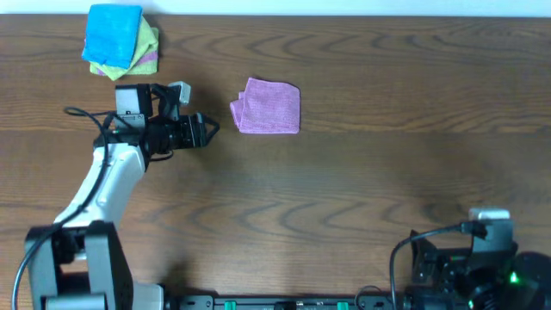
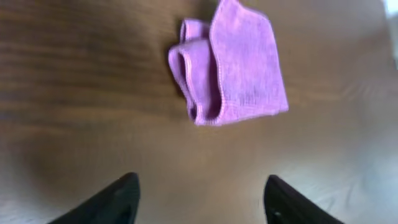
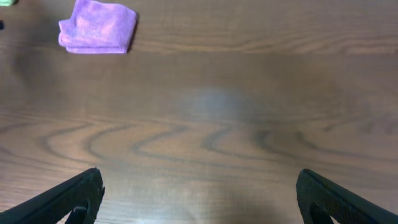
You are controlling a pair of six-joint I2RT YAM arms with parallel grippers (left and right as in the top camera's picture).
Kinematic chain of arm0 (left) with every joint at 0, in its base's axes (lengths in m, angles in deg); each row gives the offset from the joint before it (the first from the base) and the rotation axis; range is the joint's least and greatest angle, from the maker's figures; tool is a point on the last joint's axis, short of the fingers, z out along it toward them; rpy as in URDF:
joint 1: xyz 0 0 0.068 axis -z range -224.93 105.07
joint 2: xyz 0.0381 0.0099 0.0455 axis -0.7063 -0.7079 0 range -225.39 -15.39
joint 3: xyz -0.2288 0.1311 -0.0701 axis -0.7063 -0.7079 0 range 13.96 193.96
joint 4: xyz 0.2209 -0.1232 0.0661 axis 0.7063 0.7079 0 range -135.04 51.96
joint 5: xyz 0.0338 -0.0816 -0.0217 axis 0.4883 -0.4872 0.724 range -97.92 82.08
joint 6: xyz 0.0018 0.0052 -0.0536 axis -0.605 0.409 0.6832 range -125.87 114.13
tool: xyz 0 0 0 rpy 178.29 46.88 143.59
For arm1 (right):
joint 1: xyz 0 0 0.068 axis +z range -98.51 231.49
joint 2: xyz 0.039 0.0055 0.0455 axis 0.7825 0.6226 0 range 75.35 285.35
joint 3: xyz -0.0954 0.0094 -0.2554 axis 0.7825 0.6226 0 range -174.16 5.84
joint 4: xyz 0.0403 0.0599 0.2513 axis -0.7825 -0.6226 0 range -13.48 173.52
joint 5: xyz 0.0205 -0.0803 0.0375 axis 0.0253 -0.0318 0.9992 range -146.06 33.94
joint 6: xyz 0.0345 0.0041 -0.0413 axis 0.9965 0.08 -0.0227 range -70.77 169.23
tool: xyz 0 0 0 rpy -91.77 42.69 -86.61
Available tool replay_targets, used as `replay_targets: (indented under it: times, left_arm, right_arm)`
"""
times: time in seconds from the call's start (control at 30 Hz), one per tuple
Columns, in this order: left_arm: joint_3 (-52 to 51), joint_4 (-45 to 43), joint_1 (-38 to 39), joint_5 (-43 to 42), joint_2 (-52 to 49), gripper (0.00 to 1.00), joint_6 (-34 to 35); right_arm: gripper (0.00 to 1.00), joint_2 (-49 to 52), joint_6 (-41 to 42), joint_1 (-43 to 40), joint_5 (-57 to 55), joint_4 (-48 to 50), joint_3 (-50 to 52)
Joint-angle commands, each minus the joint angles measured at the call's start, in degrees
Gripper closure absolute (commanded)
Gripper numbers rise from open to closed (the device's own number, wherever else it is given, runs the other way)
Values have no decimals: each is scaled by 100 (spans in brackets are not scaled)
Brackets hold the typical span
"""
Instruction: Fold the cloth
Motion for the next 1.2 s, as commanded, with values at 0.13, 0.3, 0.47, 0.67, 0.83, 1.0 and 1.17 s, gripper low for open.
replay_targets:
  times: [0.13, 0.3, 0.47, 0.67, 0.83, 1.0, 1.17]
  left_arm:
    - [-59, -1224, 0, -782, -1084, 29, 1119]
    - [20, -1716, 129, -909, -1606, 23, 1447]
    - [50, -2277, 234, -907, -1856, 11, 1722]
    - [186, -2900, 264, -1047, -2350, 11, 2267]
    - [431, -2916, 341, -1051, -2702, 10, 2330]
    - [780, -2911, 566, -1062, -3091, 8, 2520]
    - [1043, -2907, 918, -1126, -3462, 7, 2651]
  right_arm:
    - [1, -127, 229, -15, 352, -304, -258]
    - [1, -127, 278, -15, 828, -232, -260]
    - [1, -125, 361, -15, 1211, -87, -260]
    - [1, -125, 514, -15, 1272, 46, -262]
    - [1, -125, 599, -15, 1425, 227, -262]
    - [1, -125, 691, -15, 1534, 369, -262]
    - [1, -125, 857, -15, 1659, 553, -269]
